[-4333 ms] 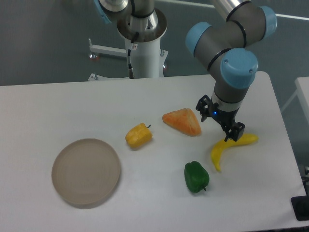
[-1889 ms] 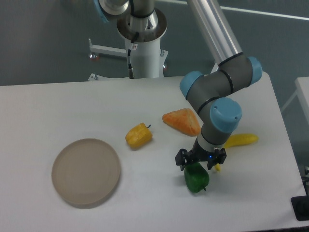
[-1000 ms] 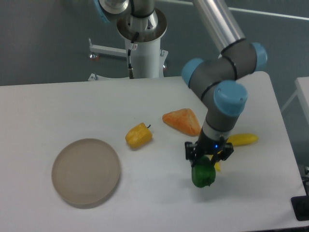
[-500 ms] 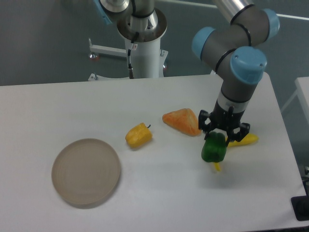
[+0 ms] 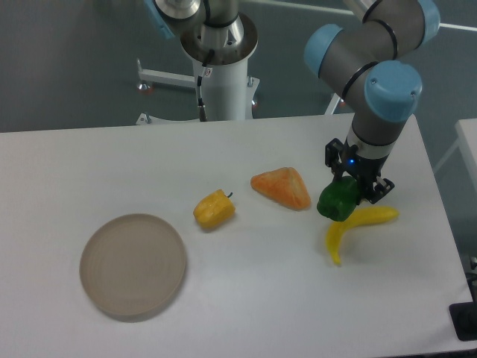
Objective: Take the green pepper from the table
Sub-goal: 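Lift the grasped green pepper up off the table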
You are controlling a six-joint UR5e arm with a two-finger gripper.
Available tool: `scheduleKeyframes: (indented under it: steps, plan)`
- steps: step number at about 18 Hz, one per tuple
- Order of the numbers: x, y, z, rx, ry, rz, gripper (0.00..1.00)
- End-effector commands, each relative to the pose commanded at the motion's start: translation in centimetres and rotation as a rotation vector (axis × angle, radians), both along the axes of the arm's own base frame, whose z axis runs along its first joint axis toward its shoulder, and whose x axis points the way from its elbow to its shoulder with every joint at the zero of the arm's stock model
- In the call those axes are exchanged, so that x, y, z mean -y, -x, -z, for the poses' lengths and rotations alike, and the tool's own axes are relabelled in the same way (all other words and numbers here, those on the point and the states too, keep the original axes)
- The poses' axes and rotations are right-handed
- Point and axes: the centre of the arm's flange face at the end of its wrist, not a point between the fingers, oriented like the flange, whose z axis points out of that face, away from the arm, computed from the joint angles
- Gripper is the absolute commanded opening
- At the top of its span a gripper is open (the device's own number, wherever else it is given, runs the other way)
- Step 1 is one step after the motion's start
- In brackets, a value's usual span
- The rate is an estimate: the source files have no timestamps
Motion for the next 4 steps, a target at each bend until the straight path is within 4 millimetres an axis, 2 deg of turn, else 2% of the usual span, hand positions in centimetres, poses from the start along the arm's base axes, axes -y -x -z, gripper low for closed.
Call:
scheduleKeyframes:
  steps: [4]
  plan:
    - [0.04, 0.13, 0.17, -0.014, 0.017, 0.013, 0.16]
